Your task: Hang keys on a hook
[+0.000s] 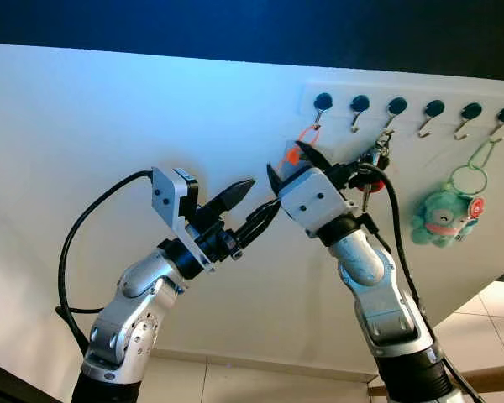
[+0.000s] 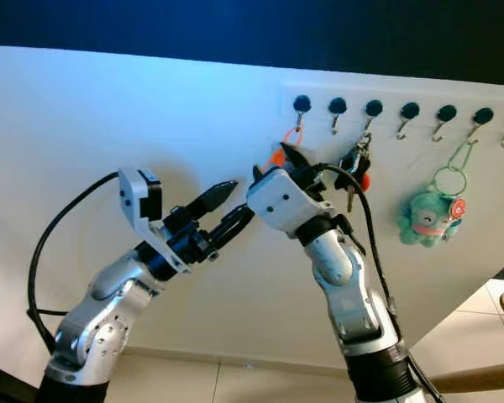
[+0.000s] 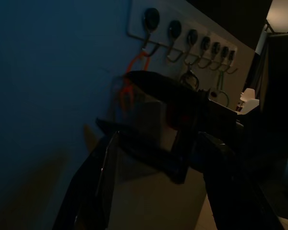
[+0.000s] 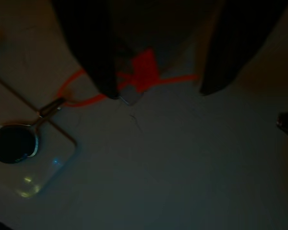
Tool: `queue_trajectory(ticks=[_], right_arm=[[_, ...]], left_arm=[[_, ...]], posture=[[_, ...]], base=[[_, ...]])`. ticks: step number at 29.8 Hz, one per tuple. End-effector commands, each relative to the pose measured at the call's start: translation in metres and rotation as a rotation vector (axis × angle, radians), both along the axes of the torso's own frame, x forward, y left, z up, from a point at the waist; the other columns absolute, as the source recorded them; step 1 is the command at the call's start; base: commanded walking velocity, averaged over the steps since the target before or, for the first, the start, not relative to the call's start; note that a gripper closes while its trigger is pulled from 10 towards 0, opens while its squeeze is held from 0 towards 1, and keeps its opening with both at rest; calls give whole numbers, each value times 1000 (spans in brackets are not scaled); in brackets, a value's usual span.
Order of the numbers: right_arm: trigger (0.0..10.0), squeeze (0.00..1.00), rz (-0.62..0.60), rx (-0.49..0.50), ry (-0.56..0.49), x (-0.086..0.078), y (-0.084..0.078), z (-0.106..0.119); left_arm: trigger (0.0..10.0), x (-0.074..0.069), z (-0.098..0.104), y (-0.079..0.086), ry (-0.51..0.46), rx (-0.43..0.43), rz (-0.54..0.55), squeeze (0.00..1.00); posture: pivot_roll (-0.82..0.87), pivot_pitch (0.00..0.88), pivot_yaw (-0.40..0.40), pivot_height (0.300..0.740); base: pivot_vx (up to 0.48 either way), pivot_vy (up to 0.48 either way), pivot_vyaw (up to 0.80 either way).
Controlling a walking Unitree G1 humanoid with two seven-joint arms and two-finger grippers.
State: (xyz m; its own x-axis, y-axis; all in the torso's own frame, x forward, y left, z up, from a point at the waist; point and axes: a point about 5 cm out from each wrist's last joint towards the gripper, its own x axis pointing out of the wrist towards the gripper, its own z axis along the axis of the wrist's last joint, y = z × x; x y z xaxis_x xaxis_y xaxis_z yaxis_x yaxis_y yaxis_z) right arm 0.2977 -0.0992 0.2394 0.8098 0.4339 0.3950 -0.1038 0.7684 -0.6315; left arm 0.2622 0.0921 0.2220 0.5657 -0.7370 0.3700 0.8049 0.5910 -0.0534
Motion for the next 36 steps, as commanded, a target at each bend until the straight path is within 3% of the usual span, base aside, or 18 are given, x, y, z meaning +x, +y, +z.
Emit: queue_trajectory(ticks=[1, 6, 7, 18, 24, 36], right_arm=[[10000, 1000, -15, 6, 60, 4, -3, -11], [10000, 980, -62, -57, 16, 2, -6, -13], [10000, 0, -60, -51, -7, 0, -6, -14], [10000, 0, -47, 4, -116, -27, -14, -39], [10000, 0, -52, 35, -137, -32, -17, -42], [10000, 0, -11, -21, 24, -49, -23, -107]], left_arm=[[10000, -1, 3, -1, -9, 1, -8, 0], [10000, 0, 4, 0, -10, 1, -3, 0], [10000, -1, 4, 0, -10, 1, -3, 0], [10000, -2, 3, 0, 1, -25, -1, 0], [10000, -3, 3, 0, 4, -33, 1, 0], [10000, 0, -15, 13, 55, -46, 107, 0]], posture=[[30, 75, -27, 740], [29, 76, -26, 740], [29, 76, -26, 740], [30, 84, -23, 740], [29, 82, -21, 740], [29, 71, -16, 740]], base=[[0, 0, 0], [0, 0, 0], [0, 0, 0], [0, 0, 0], [0, 0, 0], [0, 0, 0]])
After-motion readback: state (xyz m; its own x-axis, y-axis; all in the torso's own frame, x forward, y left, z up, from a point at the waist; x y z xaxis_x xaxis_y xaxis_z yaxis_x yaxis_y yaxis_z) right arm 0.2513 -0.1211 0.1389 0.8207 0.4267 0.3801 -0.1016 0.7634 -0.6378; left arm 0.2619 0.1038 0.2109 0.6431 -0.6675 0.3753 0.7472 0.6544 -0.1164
